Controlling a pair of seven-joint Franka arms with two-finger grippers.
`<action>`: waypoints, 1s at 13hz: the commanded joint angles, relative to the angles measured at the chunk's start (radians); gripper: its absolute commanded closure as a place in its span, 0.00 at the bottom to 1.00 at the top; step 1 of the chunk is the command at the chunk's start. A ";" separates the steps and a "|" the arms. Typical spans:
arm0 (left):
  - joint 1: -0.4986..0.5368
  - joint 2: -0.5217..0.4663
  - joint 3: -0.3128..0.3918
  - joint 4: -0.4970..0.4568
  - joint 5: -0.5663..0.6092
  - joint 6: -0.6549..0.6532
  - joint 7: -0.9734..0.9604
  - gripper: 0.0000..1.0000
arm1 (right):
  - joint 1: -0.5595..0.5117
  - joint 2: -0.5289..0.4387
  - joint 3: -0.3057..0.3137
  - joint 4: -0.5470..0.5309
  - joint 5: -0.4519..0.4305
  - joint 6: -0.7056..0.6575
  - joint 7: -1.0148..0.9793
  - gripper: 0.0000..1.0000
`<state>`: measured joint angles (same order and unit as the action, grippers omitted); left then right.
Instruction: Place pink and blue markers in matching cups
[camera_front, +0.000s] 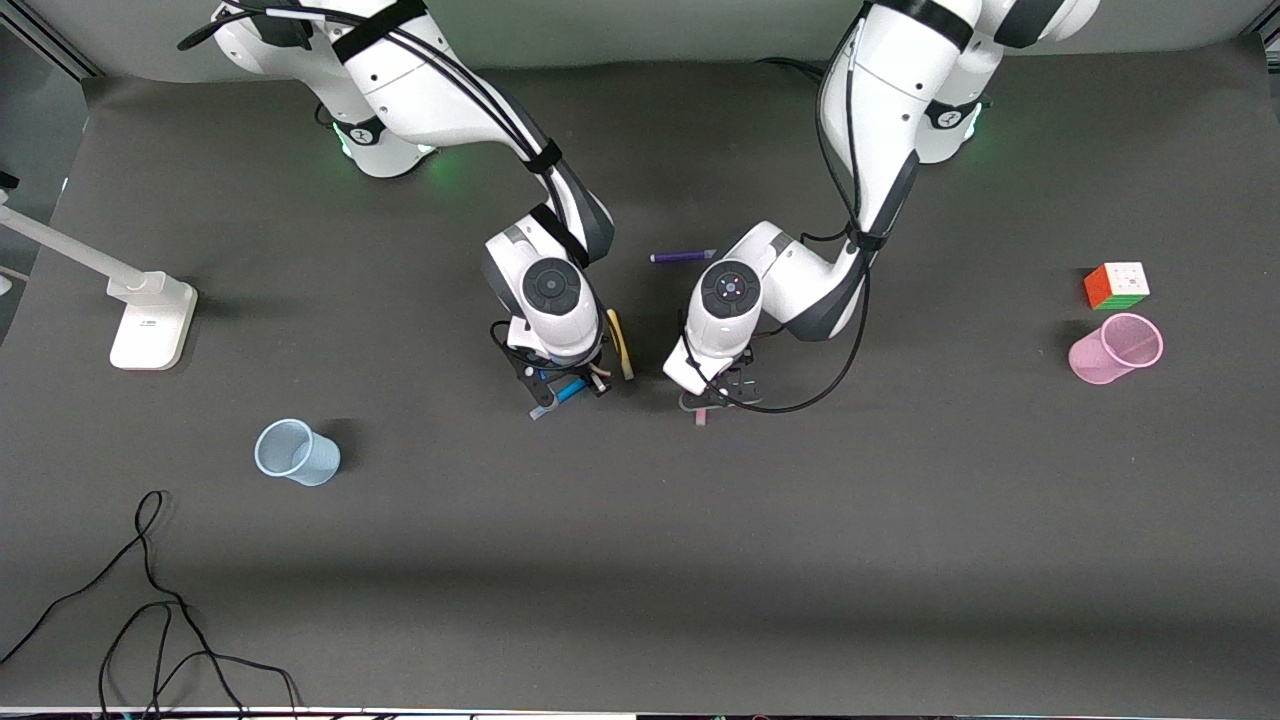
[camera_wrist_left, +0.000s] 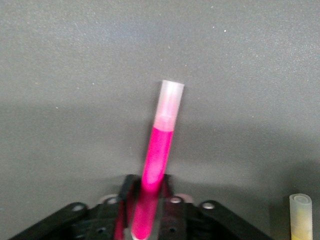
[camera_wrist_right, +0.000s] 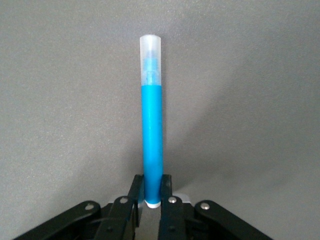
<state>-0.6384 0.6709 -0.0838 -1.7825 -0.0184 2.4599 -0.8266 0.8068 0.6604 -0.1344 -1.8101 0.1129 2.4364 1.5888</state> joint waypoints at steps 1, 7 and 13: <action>-0.020 0.010 0.013 0.015 0.012 0.002 -0.023 1.00 | 0.009 -0.031 -0.013 0.000 -0.001 -0.046 -0.013 0.91; 0.040 -0.105 0.018 0.032 0.012 -0.178 0.026 1.00 | -0.001 -0.142 -0.039 0.006 -0.005 -0.221 -0.094 0.92; 0.144 -0.339 0.019 0.080 0.008 -0.611 0.214 1.00 | -0.015 -0.301 -0.158 0.107 0.004 -0.603 -0.337 0.92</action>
<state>-0.5410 0.4133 -0.0610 -1.7098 -0.0131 1.9709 -0.7016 0.7997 0.4078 -0.2561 -1.7466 0.1122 1.9592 1.3470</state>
